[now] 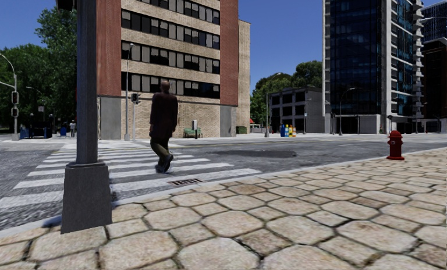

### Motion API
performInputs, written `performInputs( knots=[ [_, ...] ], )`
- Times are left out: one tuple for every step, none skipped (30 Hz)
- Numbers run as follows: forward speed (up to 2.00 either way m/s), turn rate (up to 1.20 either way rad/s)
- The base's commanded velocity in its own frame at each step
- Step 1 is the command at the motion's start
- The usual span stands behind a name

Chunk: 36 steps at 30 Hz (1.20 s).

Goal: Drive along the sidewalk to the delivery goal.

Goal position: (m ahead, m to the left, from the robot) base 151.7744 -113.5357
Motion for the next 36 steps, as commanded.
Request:
performInputs(
  knots=[
    [2.0, 0.0],
    [2.0, 0.0],
    [2.0, 0.0],
    [2.0, 0.0],
    [2.0, 0.0],
    [2.0, 0.0],
    [2.0, 0.0],
    [2.0, 0.0],
    [2.0, 0.0],
    [2.0, 0.0],
    [2.0, 0.05],
    [2.0, 0.14],
    [2.0, 0.14],
    [2.0, 0.28],
    [2.0, 0.34],
    [2.0, 0.36],
    [2.0, 0.36],
    [2.0, 0.36],
    [2.0, 0.36],
    [2.0, 0.36],
    [2.0, 0.36],
    [2.0, 0.36],
    [2.0, 0.36],
    [2.0, 0.36],
    [2.0, 0.36],
    [2.0, 0.36],
    [2.0, 0.36],
    [2.0, 0.36],
    [2.0, 0.36],
    [2.0, 0.36],
    [2.0, 0.36],
    [2.0, 0.38],
    [2.0, 0.4],
    [2.0, 0.41],
    [2.0, 0.41],
    [2.0, 0.41]
  ],
)
